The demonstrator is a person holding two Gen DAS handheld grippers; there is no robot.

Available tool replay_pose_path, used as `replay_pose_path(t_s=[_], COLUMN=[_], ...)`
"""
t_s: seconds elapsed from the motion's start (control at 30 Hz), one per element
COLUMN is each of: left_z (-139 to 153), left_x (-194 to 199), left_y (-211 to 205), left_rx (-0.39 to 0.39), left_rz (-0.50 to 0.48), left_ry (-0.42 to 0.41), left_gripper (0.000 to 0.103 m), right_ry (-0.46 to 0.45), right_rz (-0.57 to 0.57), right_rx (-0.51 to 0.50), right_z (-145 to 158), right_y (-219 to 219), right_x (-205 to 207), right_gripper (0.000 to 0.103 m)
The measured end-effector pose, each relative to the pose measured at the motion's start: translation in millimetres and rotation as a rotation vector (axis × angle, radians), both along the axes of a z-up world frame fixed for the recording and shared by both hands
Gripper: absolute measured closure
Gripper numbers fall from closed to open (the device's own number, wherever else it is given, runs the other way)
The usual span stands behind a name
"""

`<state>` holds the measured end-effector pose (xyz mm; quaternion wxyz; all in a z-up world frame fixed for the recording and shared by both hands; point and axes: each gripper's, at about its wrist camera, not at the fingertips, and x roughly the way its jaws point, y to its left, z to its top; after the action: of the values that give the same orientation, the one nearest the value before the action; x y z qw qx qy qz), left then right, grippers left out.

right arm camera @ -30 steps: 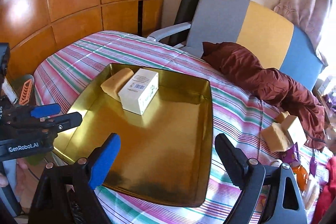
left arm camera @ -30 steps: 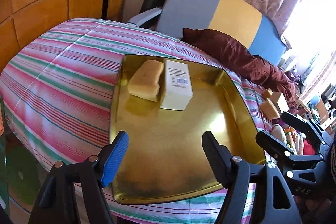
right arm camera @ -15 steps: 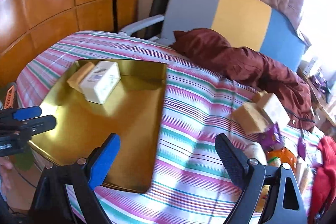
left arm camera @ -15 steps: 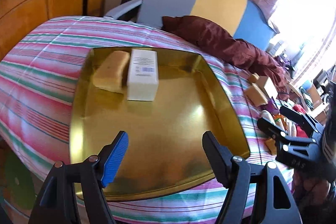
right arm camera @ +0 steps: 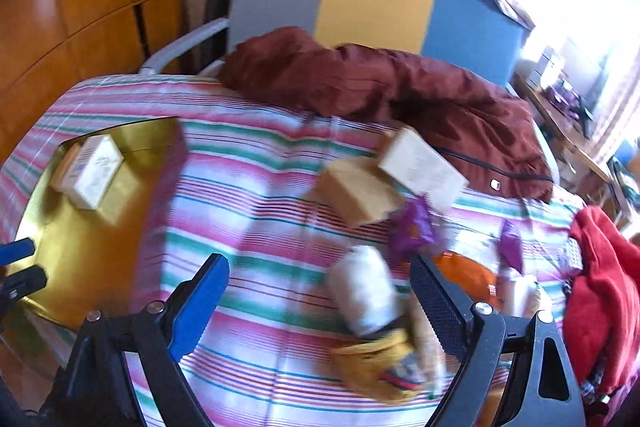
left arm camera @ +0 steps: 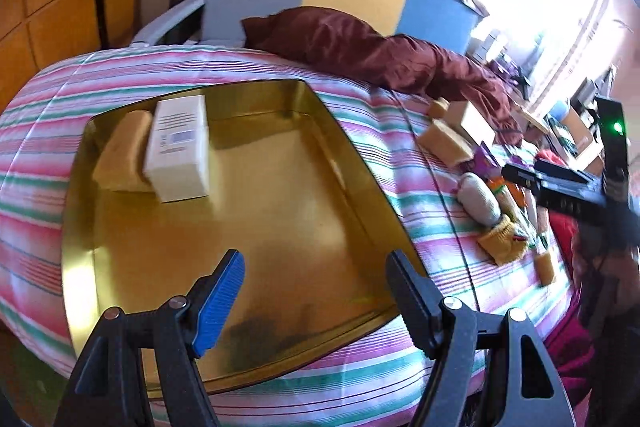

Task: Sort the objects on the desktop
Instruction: 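Withdraw both grippers from the tray back toward the scattered items, then grasp the white sock with the left gripper while the right gripper grasps the granola bar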

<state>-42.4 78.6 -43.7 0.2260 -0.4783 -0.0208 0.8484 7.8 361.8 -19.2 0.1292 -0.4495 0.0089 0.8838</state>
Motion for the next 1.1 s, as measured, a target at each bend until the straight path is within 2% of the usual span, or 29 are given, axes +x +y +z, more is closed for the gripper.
replay_pose_path(t_s=[0.2, 0.4, 0.57, 0.67, 0.8, 0.9, 0.97, 1.1], left_z=[-0.5, -2.3, -3.3, -3.4, -1.8, -1.3, -2.8, -5.3], left_x=[-0.7, -3.8, -5.4, -6.7, -8.8, -9.9, -10.2, -9.0], left_y=[27.8, 51.7, 68.4, 79.8, 99.0, 111.6, 122.0, 142.5], left_rx=[-0.003, -0.007, -0.003, -0.011, -0.023, -0.020, -0.027, -0.027], left_rz=[-0.075, -0.134, -0.166, -0.203, -0.237, -0.262, -0.278, -0.319], left_ry=[-0.011, -0.024, -0.041, -0.044, -0.046, -0.051, -0.054, -0.069], left_gripper=[0.029, 0.029, 0.029, 0.029, 0.029, 0.029, 0.029, 0.029], right_ry=[-0.005, 0.030, 0.062, 0.034, 0.036, 0.044, 0.005, -0.104], right_rz=[-0.138, -0.302, -0.429, -0.463, -0.437, -0.319, -0.241, -0.150], right_rx=[-0.088, -0.261, -0.417, -0.471, -0.513, -0.522, -0.532, -0.479], right_z=[-3.4, -8.3, -30.8, -45.7, -45.3, -35.9, -38.1, -50.7], right_y=[69.8, 141.9, 185.7, 194.7, 193.4, 178.5, 164.9, 139.0], right_x=[10.8, 26.1, 37.8, 39.9, 40.9, 38.4, 31.6, 18.6], right_gripper=[0.011, 0.011, 0.011, 0.011, 0.011, 0.011, 0.011, 0.028])
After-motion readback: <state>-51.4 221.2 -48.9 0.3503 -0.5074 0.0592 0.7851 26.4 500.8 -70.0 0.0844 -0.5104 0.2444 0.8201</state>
